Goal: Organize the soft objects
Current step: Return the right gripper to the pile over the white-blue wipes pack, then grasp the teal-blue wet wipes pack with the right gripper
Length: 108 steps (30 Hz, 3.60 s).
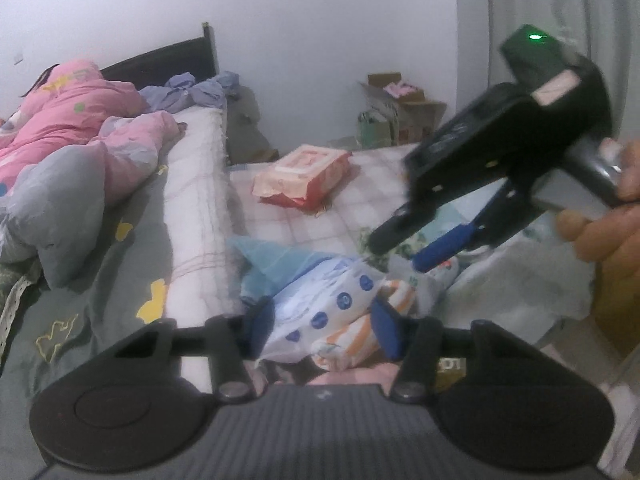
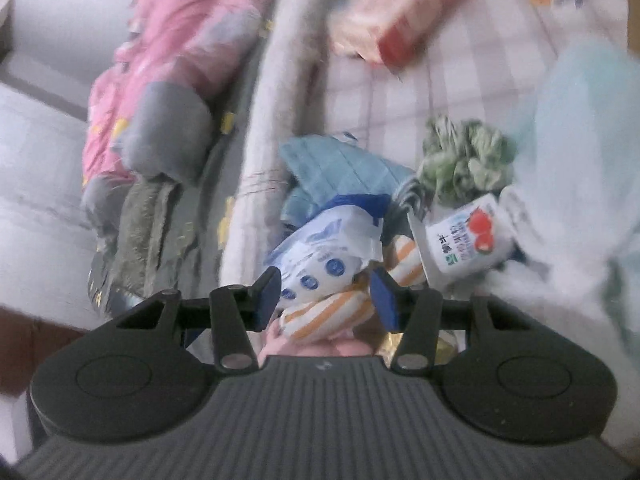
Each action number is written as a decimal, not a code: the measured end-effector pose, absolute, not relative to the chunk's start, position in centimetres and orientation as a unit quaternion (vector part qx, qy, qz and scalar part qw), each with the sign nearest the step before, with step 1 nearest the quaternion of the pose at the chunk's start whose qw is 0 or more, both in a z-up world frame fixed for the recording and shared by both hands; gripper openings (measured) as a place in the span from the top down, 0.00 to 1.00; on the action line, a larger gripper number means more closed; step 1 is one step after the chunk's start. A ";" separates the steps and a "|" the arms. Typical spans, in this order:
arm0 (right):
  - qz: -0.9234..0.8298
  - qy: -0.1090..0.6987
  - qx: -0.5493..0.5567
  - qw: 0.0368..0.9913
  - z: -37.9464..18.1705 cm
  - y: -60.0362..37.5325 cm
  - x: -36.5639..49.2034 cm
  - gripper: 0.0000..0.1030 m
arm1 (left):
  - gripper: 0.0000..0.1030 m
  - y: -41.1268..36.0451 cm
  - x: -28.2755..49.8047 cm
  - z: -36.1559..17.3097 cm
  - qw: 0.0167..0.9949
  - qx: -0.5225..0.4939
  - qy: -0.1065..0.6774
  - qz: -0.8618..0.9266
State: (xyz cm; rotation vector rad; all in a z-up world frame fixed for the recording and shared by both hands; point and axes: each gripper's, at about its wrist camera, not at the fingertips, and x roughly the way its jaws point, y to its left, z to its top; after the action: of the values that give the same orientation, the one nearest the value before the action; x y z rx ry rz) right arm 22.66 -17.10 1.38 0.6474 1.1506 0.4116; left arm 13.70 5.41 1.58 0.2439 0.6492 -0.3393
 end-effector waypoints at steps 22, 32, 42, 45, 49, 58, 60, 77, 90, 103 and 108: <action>0.227 0.536 0.389 0.714 -2.2 -15.2 27.2 0.50 | 0.35 4.0 19.0 -0.4 0.905 0.176 0.346 -0.172; 0.228 0.521 0.417 0.709 -3.1 -15.3 29.1 0.50 | 0.60 4.2 22.2 -0.4 0.902 0.187 0.359 -0.149; 0.224 0.488 0.439 0.720 -2.3 -18.0 27.9 0.50 | 0.87 8.1 23.5 3.1 0.908 0.030 0.391 -0.148; 0.222 0.485 0.438 0.724 -2.1 -18.3 27.5 0.50 | 0.87 10.1 23.4 3.9 0.908 -0.031 0.390 -0.152; 0.219 0.490 0.445 0.717 -3.0 -17.9 27.3 0.50 | 0.88 12.5 23.3 4.5 0.901 -0.099 0.391 -0.157; 0.265 0.452 0.541 0.657 -4.4 -17.1 27.3 0.30 | 0.91 15.3 22.0 6.7 0.870 -0.242 0.371 -0.218; 0.279 0.438 0.557 0.648 -4.3 -17.1 26.9 0.27 | 0.92 15.0 21.6 7.4 0.867 -0.253 0.360 -0.232; 0.246 0.419 0.548 0.681 -2.7 -22.5 22.5 0.25 | 0.98 8.3 19.4 8.1 0.887 -0.178 0.343 -0.253; 0.219 0.485 0.444 0.721 -2.6 -20.1 22.0 0.27 | 0.50 8.7 17.8 2.3 0.899 -0.075 0.400 -0.162; 0.217 0.519 0.418 0.713 -3.4 -16.8 23.2 0.29 | 0.36 4.2 18.9 -1.8 0.889 0.118 0.414 -0.155; 0.213 0.520 0.417 0.714 -3.6 -17.3 23.2 0.29 | 0.81 5.7 19.6 -1.1 0.890 0.061 0.421 -0.165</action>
State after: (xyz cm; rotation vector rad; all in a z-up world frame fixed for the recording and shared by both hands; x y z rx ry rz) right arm 23.19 -17.30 -3.60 0.9238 1.1526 0.4712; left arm 19.63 5.70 -1.15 0.1260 0.8751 -0.3430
